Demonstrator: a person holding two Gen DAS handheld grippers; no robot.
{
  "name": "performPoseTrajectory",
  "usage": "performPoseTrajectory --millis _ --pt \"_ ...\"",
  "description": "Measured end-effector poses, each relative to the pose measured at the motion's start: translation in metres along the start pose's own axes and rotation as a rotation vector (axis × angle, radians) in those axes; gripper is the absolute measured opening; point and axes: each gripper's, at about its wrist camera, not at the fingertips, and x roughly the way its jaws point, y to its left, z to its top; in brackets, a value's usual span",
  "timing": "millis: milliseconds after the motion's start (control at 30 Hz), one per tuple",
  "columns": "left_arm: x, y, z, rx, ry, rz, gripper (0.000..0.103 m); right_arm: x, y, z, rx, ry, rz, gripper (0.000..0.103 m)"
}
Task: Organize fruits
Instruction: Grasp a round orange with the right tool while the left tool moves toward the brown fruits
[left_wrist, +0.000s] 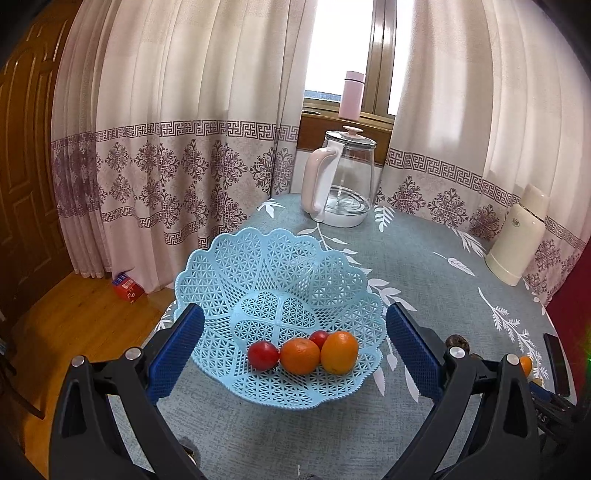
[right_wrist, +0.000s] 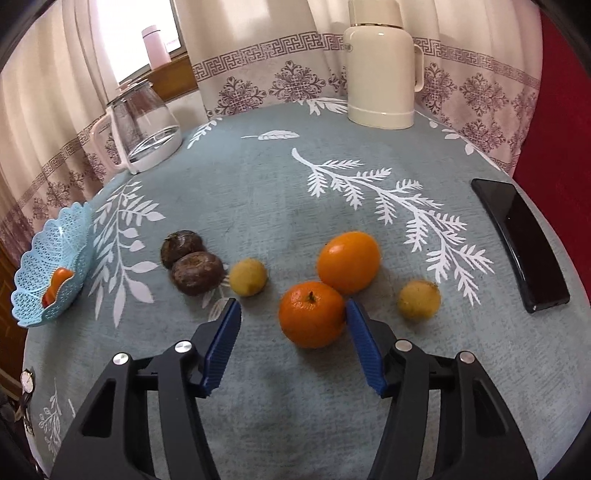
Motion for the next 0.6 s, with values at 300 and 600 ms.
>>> performPoseTrajectory --millis 300,600 --pt "0.0 -0.001 0.0 0.006 -0.001 -0.002 0.1 0.014 -0.008 -0.001 0.02 0.057 -0.002 0.047" --pt "-0.001 -0.007 -0.001 0.016 -0.005 -0.007 0.1 0.014 -0.009 -0.001 0.005 0.065 0.005 0.04"
